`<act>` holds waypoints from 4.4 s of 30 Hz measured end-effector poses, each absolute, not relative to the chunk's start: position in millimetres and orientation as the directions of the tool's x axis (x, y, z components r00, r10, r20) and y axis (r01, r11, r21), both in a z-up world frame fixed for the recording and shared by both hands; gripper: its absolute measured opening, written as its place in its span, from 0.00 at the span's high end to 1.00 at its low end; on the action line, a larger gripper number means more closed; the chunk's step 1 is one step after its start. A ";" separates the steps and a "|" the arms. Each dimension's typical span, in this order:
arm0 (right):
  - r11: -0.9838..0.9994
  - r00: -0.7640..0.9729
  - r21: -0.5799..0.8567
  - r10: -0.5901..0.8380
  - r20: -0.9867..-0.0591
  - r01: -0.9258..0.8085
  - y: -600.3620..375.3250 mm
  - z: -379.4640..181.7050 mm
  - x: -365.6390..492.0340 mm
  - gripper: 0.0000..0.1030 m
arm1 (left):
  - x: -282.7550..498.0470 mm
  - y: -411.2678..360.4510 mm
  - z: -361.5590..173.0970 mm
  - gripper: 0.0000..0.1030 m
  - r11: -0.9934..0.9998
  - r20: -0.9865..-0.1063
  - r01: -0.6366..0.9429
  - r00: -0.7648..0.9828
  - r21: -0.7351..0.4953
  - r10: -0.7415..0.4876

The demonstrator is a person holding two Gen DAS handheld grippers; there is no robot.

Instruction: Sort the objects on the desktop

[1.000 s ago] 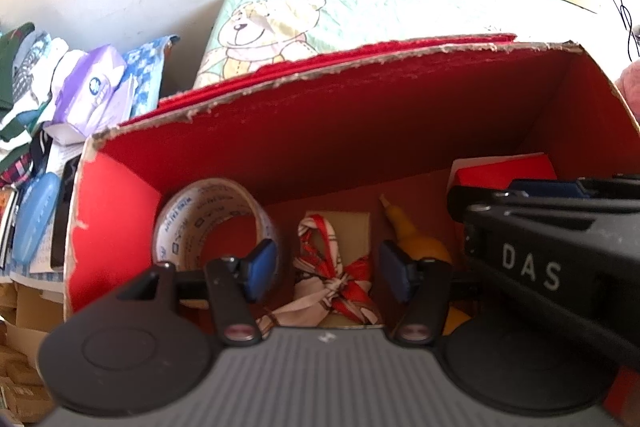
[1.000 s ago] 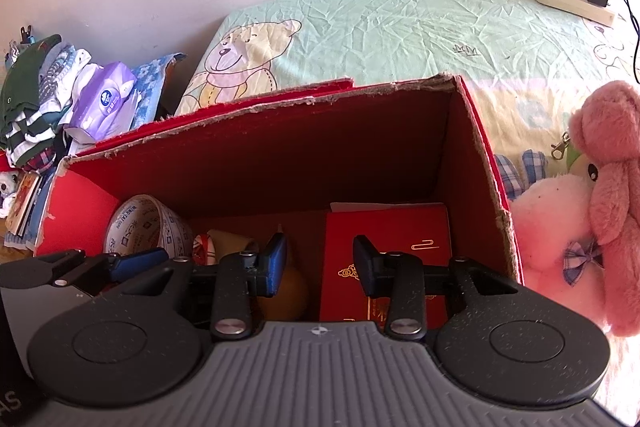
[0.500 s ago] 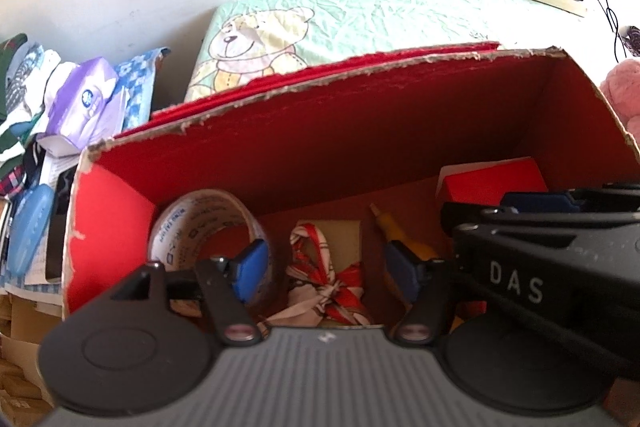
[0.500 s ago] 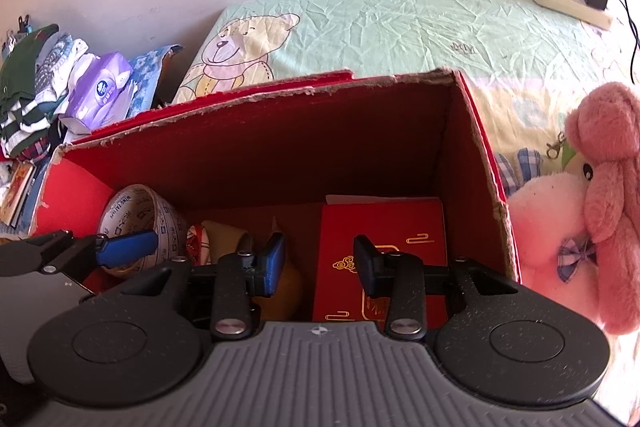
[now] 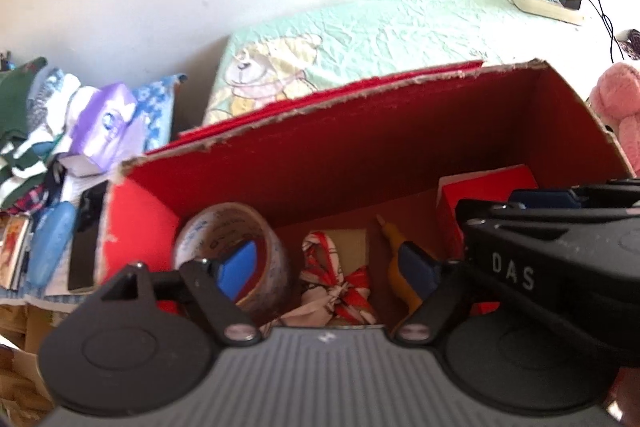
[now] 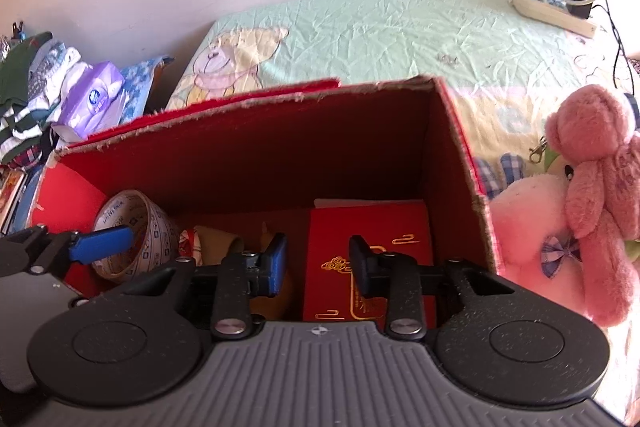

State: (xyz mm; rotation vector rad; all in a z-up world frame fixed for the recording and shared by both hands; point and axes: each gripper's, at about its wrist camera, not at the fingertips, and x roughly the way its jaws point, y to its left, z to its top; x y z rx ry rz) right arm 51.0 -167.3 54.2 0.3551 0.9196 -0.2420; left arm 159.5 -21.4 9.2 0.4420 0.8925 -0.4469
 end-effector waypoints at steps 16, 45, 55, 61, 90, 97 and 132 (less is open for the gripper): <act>0.906 0.692 0.212 -0.112 -0.713 0.365 -163.6 95.3 6.4 0.50 | 128.6 10.2 49.4 0.16 0.906 -0.783 0.402 0.602 0.130 -0.155; 0.915 0.804 0.180 -0.207 -0.557 0.360 -151.8 130.2 -56.8 0.33 | 78.2 28.4 79.9 0.01 0.933 -0.763 0.350 0.625 0.084 -0.165; 0.945 0.784 0.154 -0.140 -0.604 0.288 -159.8 130.5 -76.9 0.33 | 46.3 20.7 70.5 0.01 0.957 -0.809 0.273 0.582 0.101 -0.080; 0.962 0.782 0.161 -0.075 -0.619 0.220 -158.8 128.1 -90.3 0.31 | 25.9 18.4 56.1 0.01 0.960 -0.840 0.252 0.541 0.120 -0.037; 0.923 0.565 0.095 -0.144 -0.813 0.373 -125.5 60.9 -104.4 0.25 | 39.1 51.8 -30.4 0.01 0.900 -0.949 0.421 0.314 0.113 -0.028; 0.921 0.524 0.051 -0.173 -0.834 0.386 -100.2 50.7 -87.6 0.24 | 41.4 60.9 -40.6 0.01 0.878 -0.945 0.461 0.324 0.127 -0.033; 0.914 0.490 0.066 -0.152 -0.858 0.400 -121.1 59.0 -70.1 0.19 | 59.7 54.2 -14.8 0.01 0.902 -0.942 0.431 0.312 0.028 -0.120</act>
